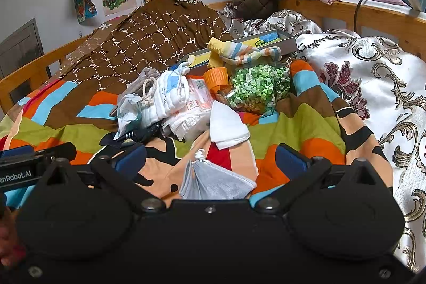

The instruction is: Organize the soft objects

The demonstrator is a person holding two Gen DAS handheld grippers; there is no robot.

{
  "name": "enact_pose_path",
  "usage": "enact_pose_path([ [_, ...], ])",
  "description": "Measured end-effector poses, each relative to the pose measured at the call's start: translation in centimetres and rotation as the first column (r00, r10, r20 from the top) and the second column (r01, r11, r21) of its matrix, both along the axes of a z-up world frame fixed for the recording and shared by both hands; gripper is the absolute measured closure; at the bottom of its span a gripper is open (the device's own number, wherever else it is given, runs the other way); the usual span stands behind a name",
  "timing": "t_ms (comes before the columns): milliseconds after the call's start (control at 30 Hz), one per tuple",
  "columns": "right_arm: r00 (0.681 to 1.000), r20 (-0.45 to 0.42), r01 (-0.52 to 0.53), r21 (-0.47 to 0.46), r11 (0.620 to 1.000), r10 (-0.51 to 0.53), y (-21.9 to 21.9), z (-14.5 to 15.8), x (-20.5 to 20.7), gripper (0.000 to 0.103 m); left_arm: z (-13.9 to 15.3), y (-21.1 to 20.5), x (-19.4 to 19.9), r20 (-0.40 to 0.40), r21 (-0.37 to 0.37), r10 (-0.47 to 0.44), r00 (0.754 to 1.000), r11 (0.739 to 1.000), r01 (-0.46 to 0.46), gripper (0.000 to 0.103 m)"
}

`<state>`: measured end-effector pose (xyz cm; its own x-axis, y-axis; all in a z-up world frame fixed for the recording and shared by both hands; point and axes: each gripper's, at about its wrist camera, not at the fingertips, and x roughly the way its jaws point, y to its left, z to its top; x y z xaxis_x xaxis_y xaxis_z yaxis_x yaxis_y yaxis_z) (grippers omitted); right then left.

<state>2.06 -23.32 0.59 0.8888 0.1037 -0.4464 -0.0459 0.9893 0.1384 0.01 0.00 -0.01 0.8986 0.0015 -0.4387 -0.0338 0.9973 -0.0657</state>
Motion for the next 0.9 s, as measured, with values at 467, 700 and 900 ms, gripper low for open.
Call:
enact_pose_path([
  [467, 1.000, 0.001, 0.000, 0.001, 1.000, 0.000, -0.03, 0.00, 0.00, 0.000, 0.00, -0.01, 0.00, -0.001, 0.001, 0.000, 1.000, 1.000, 0.000, 0.001],
  [700, 1.000, 0.002, 0.000, 0.002, 1.000, 0.000, -0.04, 0.00, -0.01, 0.000, -0.01, -0.01, 0.00, -0.001, 0.001, 0.000, 1.000, 1.000, 0.000, 0.001],
  [900, 1.000, 0.002, 0.000, 0.003, 1.000, 0.000, -0.05, 0.00, -0.01, 0.000, -0.01, 0.00, 0.01, -0.001, 0.001, 0.000, 1.000, 1.000, 0.000, 0.001],
])
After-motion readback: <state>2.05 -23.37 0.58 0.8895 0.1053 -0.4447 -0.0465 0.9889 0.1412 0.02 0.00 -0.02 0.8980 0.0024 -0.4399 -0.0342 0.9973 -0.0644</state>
